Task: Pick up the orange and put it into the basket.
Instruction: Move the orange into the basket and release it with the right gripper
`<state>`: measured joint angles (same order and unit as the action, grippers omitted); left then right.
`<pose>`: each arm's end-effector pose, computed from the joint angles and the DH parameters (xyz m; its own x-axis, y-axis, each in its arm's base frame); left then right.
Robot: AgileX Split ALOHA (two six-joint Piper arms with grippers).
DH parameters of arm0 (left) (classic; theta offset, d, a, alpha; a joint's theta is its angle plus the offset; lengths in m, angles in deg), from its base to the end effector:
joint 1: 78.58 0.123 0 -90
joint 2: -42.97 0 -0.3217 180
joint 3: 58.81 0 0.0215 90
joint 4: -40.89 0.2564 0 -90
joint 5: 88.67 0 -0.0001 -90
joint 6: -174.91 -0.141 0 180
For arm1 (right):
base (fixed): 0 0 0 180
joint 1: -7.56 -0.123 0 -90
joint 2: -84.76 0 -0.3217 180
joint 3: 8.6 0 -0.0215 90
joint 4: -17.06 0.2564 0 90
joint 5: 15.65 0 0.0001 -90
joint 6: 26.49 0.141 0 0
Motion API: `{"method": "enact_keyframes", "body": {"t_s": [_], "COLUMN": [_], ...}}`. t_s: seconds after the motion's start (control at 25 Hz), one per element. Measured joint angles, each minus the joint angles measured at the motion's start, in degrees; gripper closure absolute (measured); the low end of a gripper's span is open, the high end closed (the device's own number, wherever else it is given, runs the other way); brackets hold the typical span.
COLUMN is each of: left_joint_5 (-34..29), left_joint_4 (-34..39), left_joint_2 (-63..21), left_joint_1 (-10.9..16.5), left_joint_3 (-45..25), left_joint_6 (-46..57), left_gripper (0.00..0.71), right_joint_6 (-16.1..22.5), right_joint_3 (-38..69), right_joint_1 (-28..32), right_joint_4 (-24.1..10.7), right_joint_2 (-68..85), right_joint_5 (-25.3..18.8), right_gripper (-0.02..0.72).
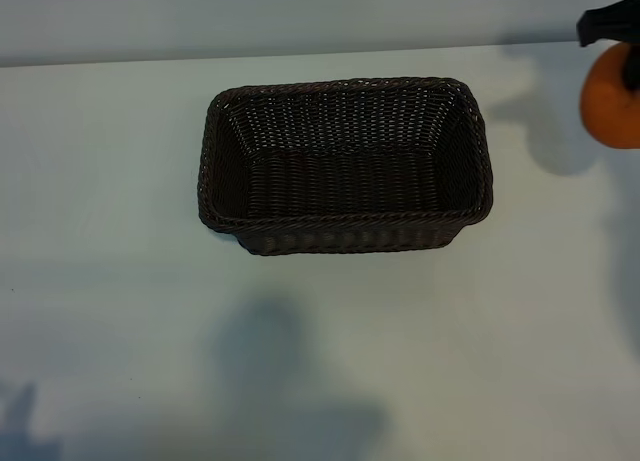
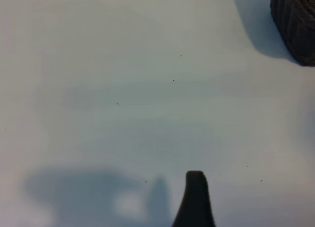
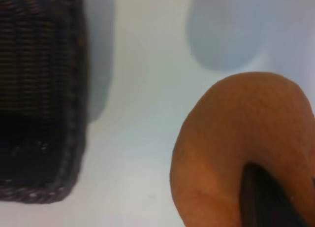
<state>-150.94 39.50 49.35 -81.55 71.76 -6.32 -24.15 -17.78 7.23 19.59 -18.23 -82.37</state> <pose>0.0045 -0.0033 0.2542 -0.4692 0.0345 -0.8824 0.0755 0.9971 -0.0011 0.3764 0.0079 0.3080 -0.9422 0.0528 -0.3309 0.0357 0.9977 0.0576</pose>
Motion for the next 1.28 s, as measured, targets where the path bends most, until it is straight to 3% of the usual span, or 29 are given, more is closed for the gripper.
{"method": "enact_keyframes", "body": {"t_s": [0.36,0.72,1.28], "left_joint_5": [0.00,0.00,0.00], "left_joint_4": [0.00,0.00,0.00], "left_joint_2": [0.00,0.00,0.00], "left_joint_1": [0.00,0.00,0.00], "left_joint_3": [0.00,0.00,0.00], "left_joint_6": [0.00,0.00,-0.18], "left_gripper": [0.120,0.120,0.120], "right_joint_6": [1.12,2.57,2.47], "right_joint_3": [-0.83,-11.23,-17.31], "right_joint_1": [-11.68,-20.28,-23.17], "right_joint_4": [0.52,0.64,0.65], "right_joint_2": [-0.70,-10.66,-25.57], "right_joint_5": [1.51,-0.28,0.35], "right_gripper": [0.631,0.631,0.631]}}
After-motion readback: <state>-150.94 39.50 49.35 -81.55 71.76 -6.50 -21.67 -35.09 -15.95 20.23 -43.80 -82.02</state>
